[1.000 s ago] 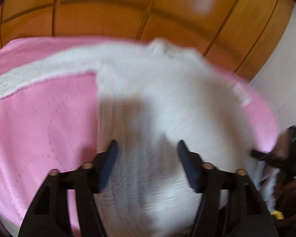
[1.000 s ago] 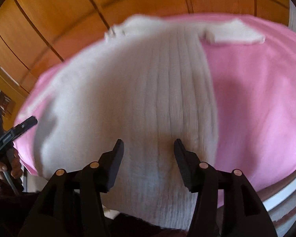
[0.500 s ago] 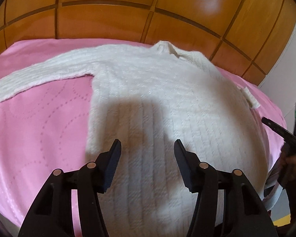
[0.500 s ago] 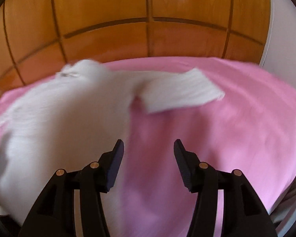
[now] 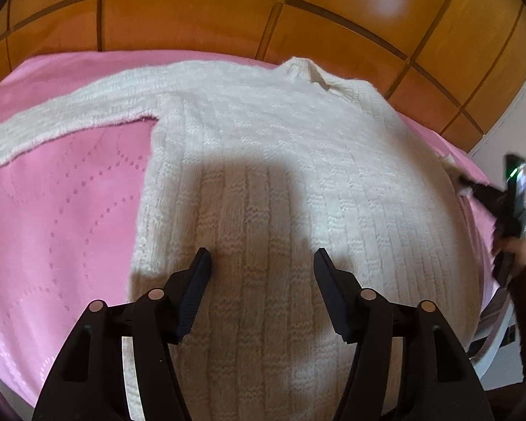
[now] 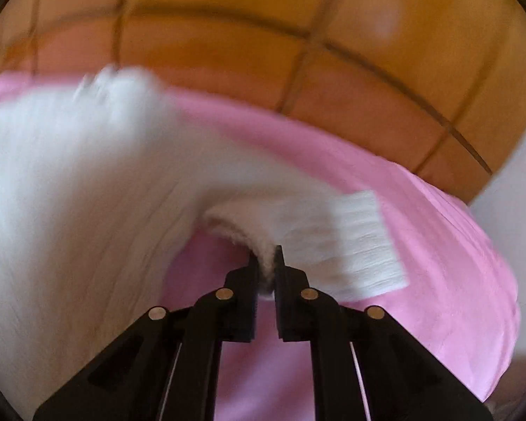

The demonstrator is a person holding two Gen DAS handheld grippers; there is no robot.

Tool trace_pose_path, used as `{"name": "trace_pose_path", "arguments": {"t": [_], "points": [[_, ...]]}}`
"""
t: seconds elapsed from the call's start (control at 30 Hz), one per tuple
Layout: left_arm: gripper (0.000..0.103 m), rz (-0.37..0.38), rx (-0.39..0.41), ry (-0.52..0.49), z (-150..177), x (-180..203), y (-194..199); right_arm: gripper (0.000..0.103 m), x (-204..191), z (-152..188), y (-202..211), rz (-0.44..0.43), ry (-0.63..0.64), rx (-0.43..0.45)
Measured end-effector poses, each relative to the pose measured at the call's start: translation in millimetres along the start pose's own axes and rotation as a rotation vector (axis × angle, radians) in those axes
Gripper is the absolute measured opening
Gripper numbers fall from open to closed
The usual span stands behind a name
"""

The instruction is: Fold small clothes

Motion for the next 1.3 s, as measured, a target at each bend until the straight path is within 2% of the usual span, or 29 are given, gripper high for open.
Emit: {"name": "trace_pose_path", "arguments": {"t": [0.17,0.27,0.33,0.47,0.57,0.73,0.77,0.83,0.87,0.9,0.93,0.97,1.0,1.07,1.13,1.2,1.23,1.27,1.3], "points": [[0.06,-0.005,-0.008,-0.007,-2.9,2.5,-3.7,0.006,111.9,-42.0,52.8,0.05,-0.37,0.155],[0.06,-0.005,-0.015,-0.003,-4.1,3.0,-7.1,0.006,176.1,-51.9,67.6,0.132,-0.513,0.198],[0.06,-0.007,-0.017,-0.003,-5.0,4.0,-8.6,0.006,217.8,-51.9,67.8,0.227,-0.571,0.202],[0.06,-0.017,-0.026,-0.009,-6.9,5.2,-10.0,0.006,278.1,-32.3,48.5,0.405,-0.621,0.133],[0.06,-0.023,-0.031,-0.006,-8.4,3.8,-10.6,0.005,319.1,4.5,24.6,0.53,-0.675,0.037],[0.06,-0.033,-0.042,-0.005,-8.6,2.6,-11.3,0.005,338.7,73.5,-1.9,0.615,-0.778,-0.119],[0.06,-0.033,-0.043,-0.004,-9.7,2.4,-10.6,0.006,337.5,84.5,-6.9,0.614,-0.8,-0.144],[0.066,-0.045,-0.035,-0.005,-11.6,-0.8,-5.4,0.008,333.7,95.6,-8.2,0.592,-0.831,-0.156],[0.067,-0.05,-0.029,-0.003,-12.2,-3.0,-3.2,0.021,331.7,95.6,-3.5,0.599,-0.83,-0.144],[0.067,-0.055,-0.02,0.004,-13.2,-6.2,0.4,0.05,331.3,92.6,-1.8,0.605,-0.827,-0.129],[0.067,-0.061,-0.014,0.015,-14.4,-10.6,4.1,0.061,325.8,86.5,6.8,0.601,-0.823,-0.093],[0.067,-0.069,-0.008,0.025,-15.2,-15.3,6.9,0.064,321.6,77.1,14.4,0.597,-0.81,-0.057],[0.067,-0.08,0.002,0.041,-15.6,-21.4,10.4,0.064,309.5,63.9,23.1,0.571,-0.777,-0.015],[0.067,-0.087,0.013,0.073,-15.6,-30.6,14.1,0.064,284.3,36.8,19.8,0.466,-0.727,0.017],[0.067,-0.088,0.02,0.094,-14.4,-35.4,16.1,0.064,231.8,8.1,16.0,0.256,-0.657,0.029],[0.067,-0.083,0.025,0.098,-13.7,-36.4,17.2,0.064,181.5,-12.7,10.0,0.09,-0.579,0.019],[0.067,-0.079,0.028,0.09,-13.3,-35.0,17.3,0.064,135.2,-28.2,5.6,-0.038,-0.508,0.005],[0.067,-0.082,0.03,0.081,-13.1,-33.9,17.0,0.064,108.1,-36.1,3.1,-0.121,-0.473,-0.008],[0.067,-0.086,0.035,0.065,-13.2,-32.3,16.4,0.063,62.0,-48.0,-0.8,-0.254,-0.415,-0.035]]}}
Point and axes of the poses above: each gripper's, at about its wrist camera, not at the fingertips, and y roughly against the way its jaws point, x to its right, z to its underside, the point moved 6 cm from there along -y, roughly the way its jaws point, and after that the axes turned 6 degrees about -y, right-handed, at the moved point
